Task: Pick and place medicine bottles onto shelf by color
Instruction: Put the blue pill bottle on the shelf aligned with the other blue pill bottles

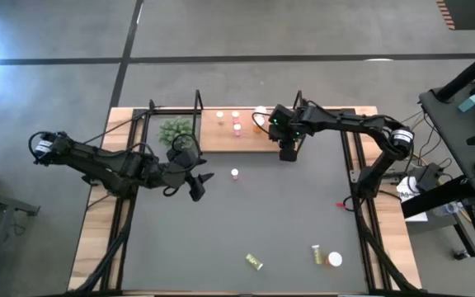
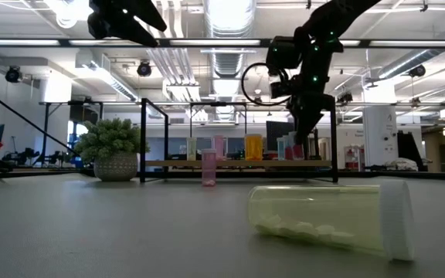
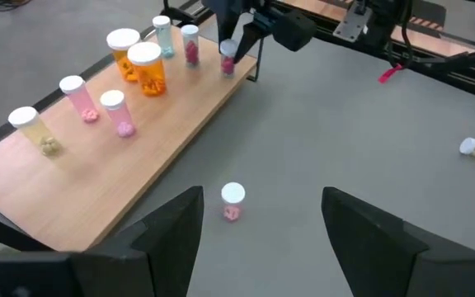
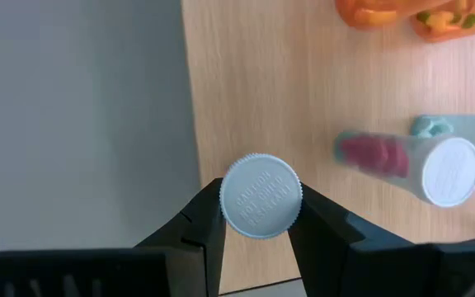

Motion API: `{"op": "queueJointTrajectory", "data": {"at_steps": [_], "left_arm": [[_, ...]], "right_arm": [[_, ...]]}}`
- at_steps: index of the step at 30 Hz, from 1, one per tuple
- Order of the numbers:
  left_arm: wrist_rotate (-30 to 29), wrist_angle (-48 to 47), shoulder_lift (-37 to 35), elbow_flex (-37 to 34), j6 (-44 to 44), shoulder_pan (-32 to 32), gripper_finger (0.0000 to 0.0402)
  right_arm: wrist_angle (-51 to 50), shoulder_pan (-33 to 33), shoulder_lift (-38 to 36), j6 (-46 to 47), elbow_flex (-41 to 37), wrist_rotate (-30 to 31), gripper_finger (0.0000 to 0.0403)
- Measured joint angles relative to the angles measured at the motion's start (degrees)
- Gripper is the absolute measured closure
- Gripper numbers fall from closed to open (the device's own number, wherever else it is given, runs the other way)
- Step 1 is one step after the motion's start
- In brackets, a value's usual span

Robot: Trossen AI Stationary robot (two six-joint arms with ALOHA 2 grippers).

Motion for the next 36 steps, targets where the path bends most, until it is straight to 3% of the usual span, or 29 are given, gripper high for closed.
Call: {"op": "queueJointTrajectory", "data": {"at_steps": [36], "left_arm": [[0.0, 0.5, 0.0, 0.0, 0.2, 0.6, 0.0170]], "right_arm": [[3.4, -0.4, -0.1, 1.5, -1.5, 0.7, 0.0296]]}}
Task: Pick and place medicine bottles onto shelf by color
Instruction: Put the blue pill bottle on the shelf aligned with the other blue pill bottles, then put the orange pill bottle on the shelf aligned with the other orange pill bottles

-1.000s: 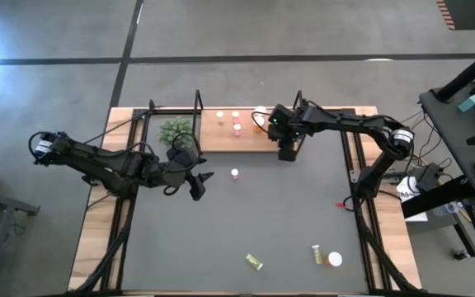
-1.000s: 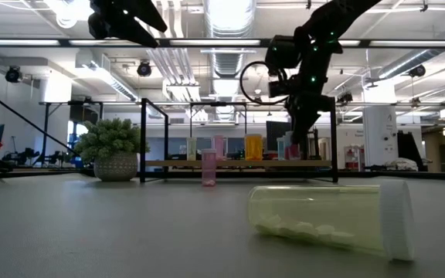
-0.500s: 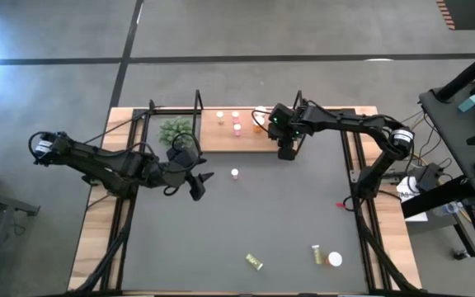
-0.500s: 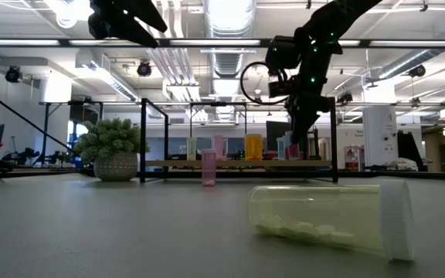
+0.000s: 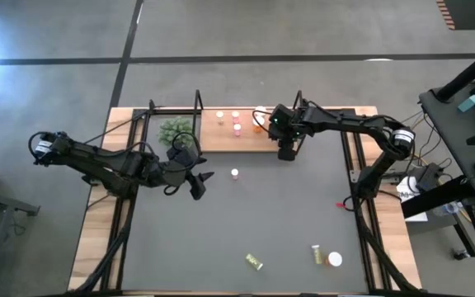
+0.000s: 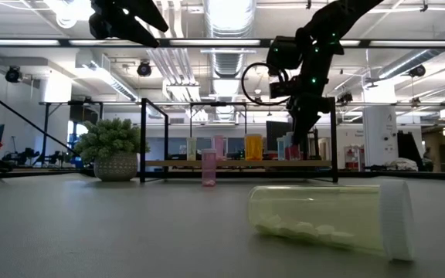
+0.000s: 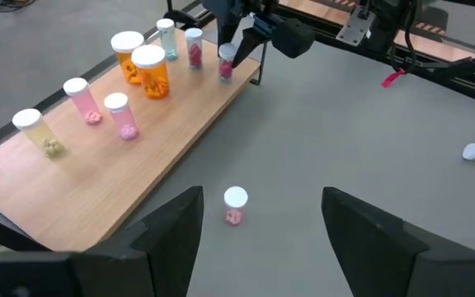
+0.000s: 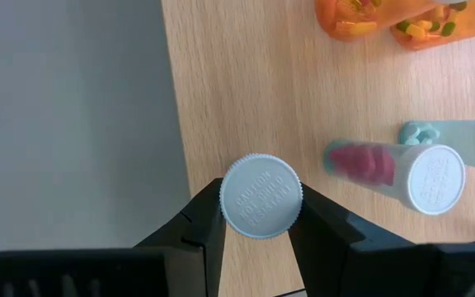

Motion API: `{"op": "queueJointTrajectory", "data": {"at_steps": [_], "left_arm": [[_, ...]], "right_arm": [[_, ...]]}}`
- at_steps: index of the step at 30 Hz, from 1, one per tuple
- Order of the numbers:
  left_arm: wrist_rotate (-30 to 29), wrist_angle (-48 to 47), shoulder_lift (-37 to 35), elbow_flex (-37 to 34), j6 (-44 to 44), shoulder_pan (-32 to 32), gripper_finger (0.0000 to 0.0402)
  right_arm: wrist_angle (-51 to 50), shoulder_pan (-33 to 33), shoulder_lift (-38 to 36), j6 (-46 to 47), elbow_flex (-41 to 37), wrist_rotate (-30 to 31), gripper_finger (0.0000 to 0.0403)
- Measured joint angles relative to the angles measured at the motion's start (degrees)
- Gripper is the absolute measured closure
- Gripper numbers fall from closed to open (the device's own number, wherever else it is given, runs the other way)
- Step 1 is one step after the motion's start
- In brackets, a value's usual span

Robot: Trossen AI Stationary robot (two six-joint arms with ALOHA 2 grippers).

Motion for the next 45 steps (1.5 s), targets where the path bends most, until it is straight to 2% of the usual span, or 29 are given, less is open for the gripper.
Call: {"op": "queueJointTrajectory", "data": {"at_steps": [9, 18, 27, 33, 41, 45], "left_arm": [[0.0, 0.7, 0.0, 0.0, -0.2, 0.0, 0.0170], [0.0, 1.5, 0.0, 0.0, -0.2, 0.0, 0.0170], [0.0, 2.1, 0.0, 0.0, -0.2, 0.0, 0.0170], [0.0, 2.7, 0.0, 0.0, -0.2, 0.2, 0.0170], [0.0, 3.1, 0.0, 0.0, -0.2, 0.3, 0.0170], [0.0, 3.0, 0.0, 0.0, -0.2, 0.3, 0.0170]], "right_arm": [[-0.3, 0.0, 0.1, 0.0, -0.4, 0.1, 0.0271], [-0.3, 0.0, 0.1, 0.2, -0.4, 0.1, 0.0266], [-1.3, 0.0, 0.1, 0.9, -0.3, 0.1, 0.0218], [-5.9, 0.0, 0.0, 1.9, 3.2, 0.2, 0.0200], [-8.7, 0.0, 0.0, 2.3, 10.2, 0.2, 0.0199], [-12.1, 0.0, 0.0, 6.0, 15.3, 0.1, 0.0199]]}}
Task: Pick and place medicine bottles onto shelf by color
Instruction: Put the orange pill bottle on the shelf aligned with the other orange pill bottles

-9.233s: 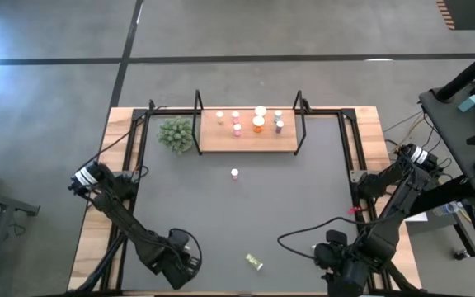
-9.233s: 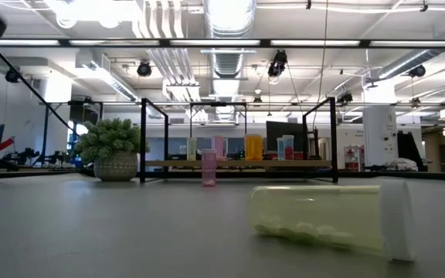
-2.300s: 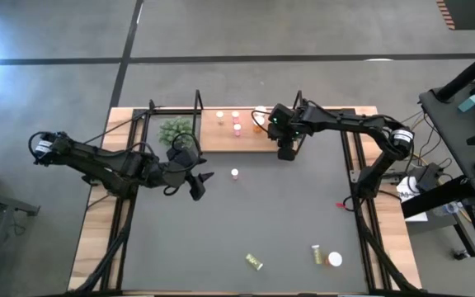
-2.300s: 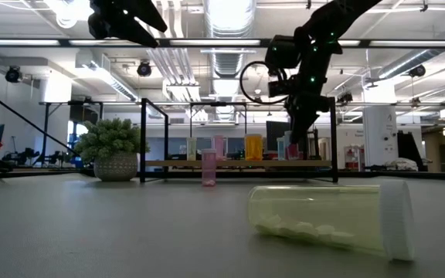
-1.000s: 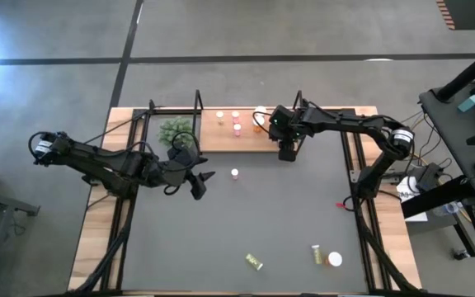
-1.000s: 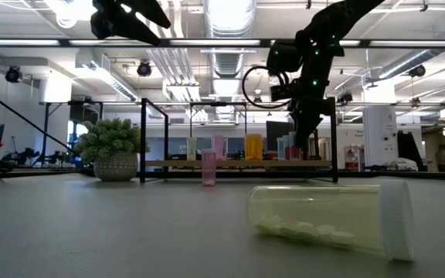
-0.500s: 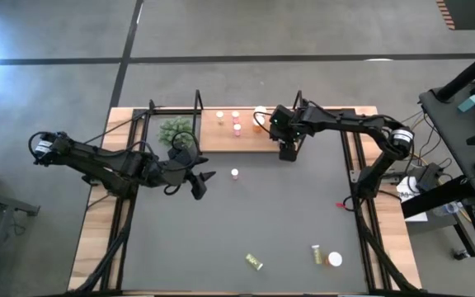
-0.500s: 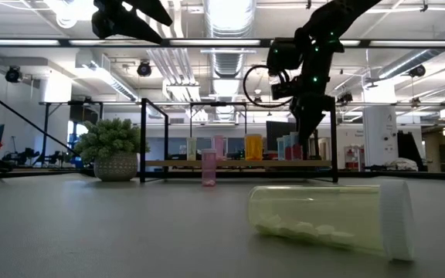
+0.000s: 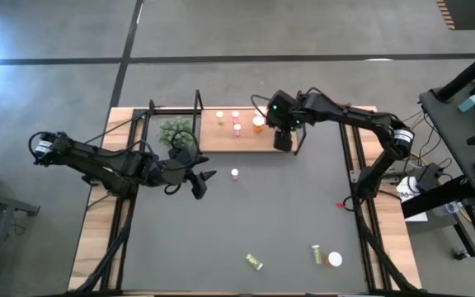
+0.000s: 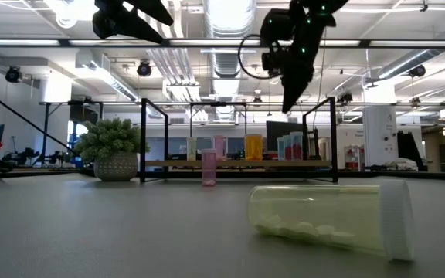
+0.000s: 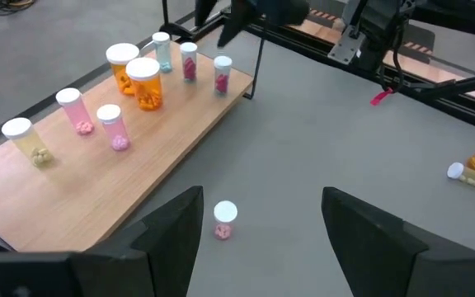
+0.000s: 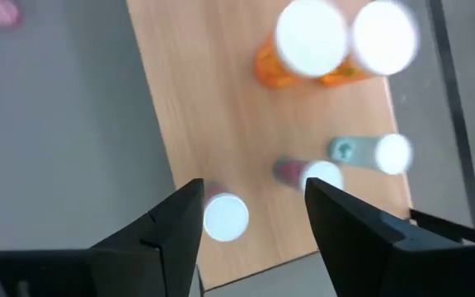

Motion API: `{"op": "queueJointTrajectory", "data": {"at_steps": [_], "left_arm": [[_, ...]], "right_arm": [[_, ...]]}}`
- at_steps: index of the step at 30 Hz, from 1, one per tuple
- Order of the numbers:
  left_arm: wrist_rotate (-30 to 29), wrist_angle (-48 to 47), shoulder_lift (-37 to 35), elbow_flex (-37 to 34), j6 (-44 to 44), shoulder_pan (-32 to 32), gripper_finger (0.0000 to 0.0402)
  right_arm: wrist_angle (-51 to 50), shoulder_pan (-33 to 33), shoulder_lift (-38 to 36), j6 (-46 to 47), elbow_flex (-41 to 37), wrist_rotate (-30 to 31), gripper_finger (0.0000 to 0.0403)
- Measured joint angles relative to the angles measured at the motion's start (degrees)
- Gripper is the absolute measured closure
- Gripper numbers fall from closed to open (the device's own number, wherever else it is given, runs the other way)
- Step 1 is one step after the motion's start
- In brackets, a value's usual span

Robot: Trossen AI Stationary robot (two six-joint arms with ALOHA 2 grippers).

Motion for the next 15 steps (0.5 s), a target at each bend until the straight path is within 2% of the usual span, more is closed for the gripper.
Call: {"op": "queueJointTrajectory", "data": {"at_steps": [6, 9, 12, 15], "left_arm": [[0.0, 0.0, 0.0, 0.0, 0.0, 0.0, 0.0170], [0.0, 0.0, 0.0, 0.0, 0.0, 0.0, 0.0170], [0.0, 0.0, 0.0, 0.0, 0.0, 0.0, 0.0170], [0.0, 0.0, 0.0, 0.0, 0.0, 0.0, 0.0170]], "right_arm": [[-10.2, 1.6, 0.0, 7.2, 7.5, -1.5, 0.0199], [-17.8, 3.4, -1.0, 10.8, 8.8, -7.3, 0.0199], [-21.1, 6.5, -3.5, 15.4, 8.3, -13.4, 0.0199], [-21.9, 11.5, -6.8, 23.3, 7.3, -14.0, 0.0199]]}}
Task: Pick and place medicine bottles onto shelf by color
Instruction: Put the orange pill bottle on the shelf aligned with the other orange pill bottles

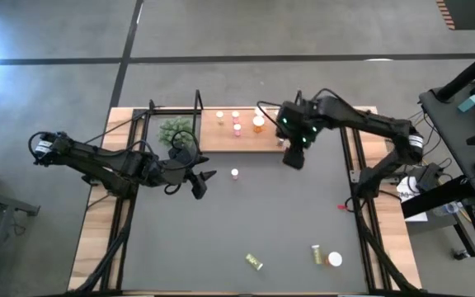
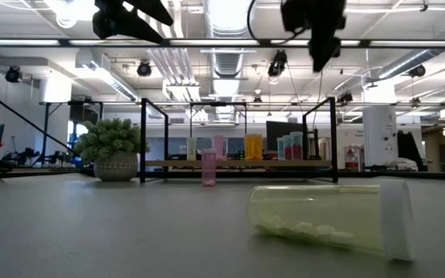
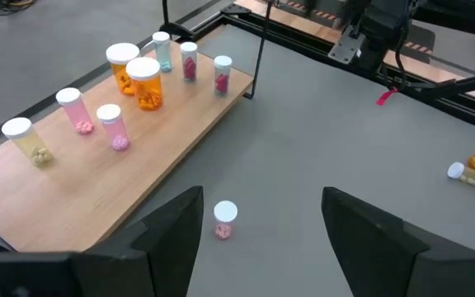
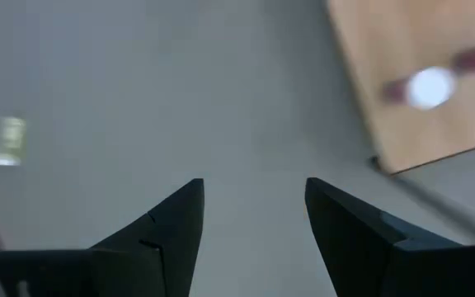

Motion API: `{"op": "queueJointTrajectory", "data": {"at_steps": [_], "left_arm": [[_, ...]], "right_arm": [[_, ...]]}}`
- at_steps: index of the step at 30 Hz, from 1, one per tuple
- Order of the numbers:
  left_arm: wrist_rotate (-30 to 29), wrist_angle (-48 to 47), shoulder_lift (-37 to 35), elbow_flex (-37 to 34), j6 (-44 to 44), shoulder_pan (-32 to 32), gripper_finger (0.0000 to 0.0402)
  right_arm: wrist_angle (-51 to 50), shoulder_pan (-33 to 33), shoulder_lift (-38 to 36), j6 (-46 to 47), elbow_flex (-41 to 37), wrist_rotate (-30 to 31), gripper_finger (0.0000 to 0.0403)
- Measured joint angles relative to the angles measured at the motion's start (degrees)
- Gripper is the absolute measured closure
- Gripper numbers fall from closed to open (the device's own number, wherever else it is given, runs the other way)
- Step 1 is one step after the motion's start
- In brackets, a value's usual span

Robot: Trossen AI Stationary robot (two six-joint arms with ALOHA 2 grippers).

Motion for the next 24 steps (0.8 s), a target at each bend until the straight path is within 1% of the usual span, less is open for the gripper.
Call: {"op": "queueJointTrajectory", "data": {"at_steps": [5, 8, 11, 14, 18, 24], "left_arm": [[0.0, 0.0, 0.0, 0.0, 0.0, 0.0, 0.0170], [0.0, 0.0, 0.0, 0.0, 0.0, 0.0, 0.0170], [0.0, 0.0, 0.0, 0.0, 0.0, 0.0, 0.0170], [0.0, 0.0, 0.0, 0.0, 0.0, 0.0, 0.0170], [0.3, 0.0, 0.0, 0.0, 0.0, 0.0, 0.0170], [2.3, 0.0, 0.0, 0.0, -0.1, 0.0, 0.0170]], "right_arm": [[1.4, 11.6, -5.7, 15.5, -2.5, 1.3, 0.0199], [2.7, 20.5, -8.0, 26.0, -4.5, 5.8, 0.0199], [3.6, 29.6, -8.8, 34.5, -6.6, 10.2, 0.0199], [4.6, 37.7, -8.2, 41.8, -8.5, 11.0, 0.0200], [5.7, 46.0, -5.7, 46.8, -9.7, 11.1, 0.0199], [10.7, 55.3, -1.4, 46.2, -10.2, 11.0, 0.0199]]}}
